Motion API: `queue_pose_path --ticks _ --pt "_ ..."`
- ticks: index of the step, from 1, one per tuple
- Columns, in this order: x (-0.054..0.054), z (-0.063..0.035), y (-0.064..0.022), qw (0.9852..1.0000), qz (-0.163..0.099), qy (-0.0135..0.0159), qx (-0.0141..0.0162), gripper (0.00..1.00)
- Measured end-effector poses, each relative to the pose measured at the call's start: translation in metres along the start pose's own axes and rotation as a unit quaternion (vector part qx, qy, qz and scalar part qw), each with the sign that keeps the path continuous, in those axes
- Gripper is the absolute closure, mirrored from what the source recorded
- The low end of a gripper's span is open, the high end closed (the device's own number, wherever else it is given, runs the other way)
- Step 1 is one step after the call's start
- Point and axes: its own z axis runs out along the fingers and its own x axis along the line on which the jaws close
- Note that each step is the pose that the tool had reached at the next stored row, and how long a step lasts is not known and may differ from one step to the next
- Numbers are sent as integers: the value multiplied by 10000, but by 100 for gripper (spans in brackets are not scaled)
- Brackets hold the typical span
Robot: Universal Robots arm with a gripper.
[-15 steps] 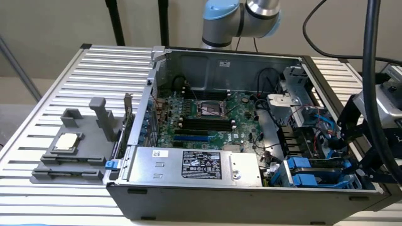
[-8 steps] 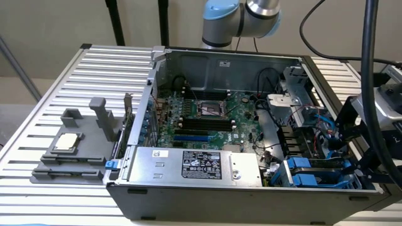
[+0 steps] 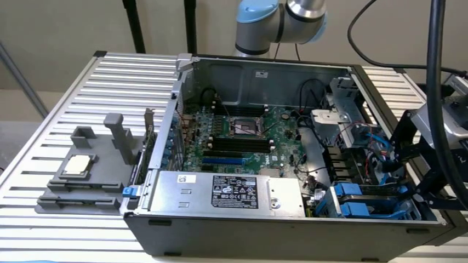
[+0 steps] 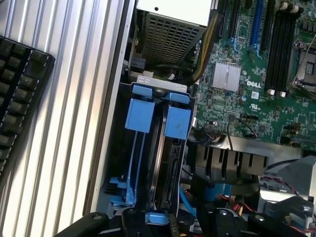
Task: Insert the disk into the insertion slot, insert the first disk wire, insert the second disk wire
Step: 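Insert the first disk wire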
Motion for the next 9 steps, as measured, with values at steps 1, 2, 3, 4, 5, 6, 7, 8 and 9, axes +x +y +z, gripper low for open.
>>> queue_pose_path --ticks 1,2,3,4,5,6,7,8,9 --pt "-1 0 -6 10000 -9 -1 -1 49" --pt "-1 3 -7 10000 -19 -2 -2 49" --pt "-1 5 -7 10000 -29 -2 -4 49" --pt "0 7 -8 10000 -41 -3 -5 51" --pt "0 8 -9 10000 -54 -2 -7 51" --pt "0 9 -9 10000 -66 -1 -9 58" --pt "0 10 -9 10000 -78 -1 -11 58" --pt "-1 10 -10 10000 -91 -1 -12 58" --pt "-1 11 -10 9999 -103 -2 -14 58"
